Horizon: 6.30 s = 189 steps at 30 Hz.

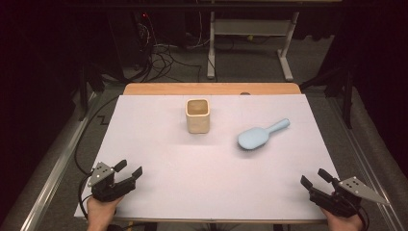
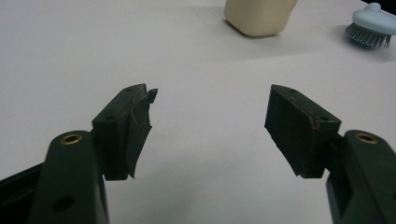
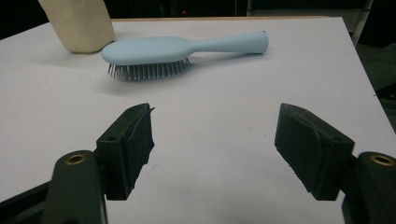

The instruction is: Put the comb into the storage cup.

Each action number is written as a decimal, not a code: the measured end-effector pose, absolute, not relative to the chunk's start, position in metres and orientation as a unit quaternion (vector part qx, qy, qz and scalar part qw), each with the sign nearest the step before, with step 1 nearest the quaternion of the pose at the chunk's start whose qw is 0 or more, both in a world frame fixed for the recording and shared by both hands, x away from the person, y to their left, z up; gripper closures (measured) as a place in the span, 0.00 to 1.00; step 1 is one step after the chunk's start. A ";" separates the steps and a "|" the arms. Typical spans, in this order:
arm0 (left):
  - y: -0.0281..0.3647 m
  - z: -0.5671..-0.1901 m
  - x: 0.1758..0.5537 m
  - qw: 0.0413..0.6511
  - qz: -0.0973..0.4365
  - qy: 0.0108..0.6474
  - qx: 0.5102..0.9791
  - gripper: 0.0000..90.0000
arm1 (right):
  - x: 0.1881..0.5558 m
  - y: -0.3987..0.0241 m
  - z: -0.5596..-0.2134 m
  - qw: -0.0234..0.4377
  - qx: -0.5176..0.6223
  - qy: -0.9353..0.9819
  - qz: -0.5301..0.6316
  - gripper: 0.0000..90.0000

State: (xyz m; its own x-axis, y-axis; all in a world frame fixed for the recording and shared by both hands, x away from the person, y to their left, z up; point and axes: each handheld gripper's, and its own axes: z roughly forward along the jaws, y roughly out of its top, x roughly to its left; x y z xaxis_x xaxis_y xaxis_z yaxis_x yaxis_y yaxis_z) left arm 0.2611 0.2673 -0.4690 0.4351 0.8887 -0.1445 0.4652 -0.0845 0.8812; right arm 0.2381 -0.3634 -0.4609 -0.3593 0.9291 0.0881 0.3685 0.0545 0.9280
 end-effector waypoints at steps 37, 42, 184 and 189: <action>0.262 -0.467 0.258 0.470 0.224 0.473 0.711 0.35 | 0.235 -0.361 -0.456 0.291 0.486 0.646 0.512 0.34; 0.263 -0.466 0.258 0.472 0.224 0.473 0.709 0.35 | 0.237 -0.358 -0.455 0.290 0.482 0.648 0.513 0.34; 0.256 -0.466 0.268 0.471 0.221 0.467 0.715 0.37 | 0.370 -0.309 -0.412 0.255 0.476 0.693 0.479 0.35; 0.257 -0.466 0.269 0.475 0.221 0.468 0.712 0.37 | 0.379 -0.309 -0.407 0.254 0.482 0.692 0.473 0.36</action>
State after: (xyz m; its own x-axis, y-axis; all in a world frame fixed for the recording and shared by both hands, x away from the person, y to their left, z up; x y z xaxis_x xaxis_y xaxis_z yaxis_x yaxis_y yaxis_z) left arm 0.2686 0.2570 -0.4661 0.4648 0.8758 -0.1302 0.4569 -0.1113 0.8825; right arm 0.3794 -0.3087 -0.4073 -0.4066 0.9076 0.1042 0.4267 0.0879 0.9001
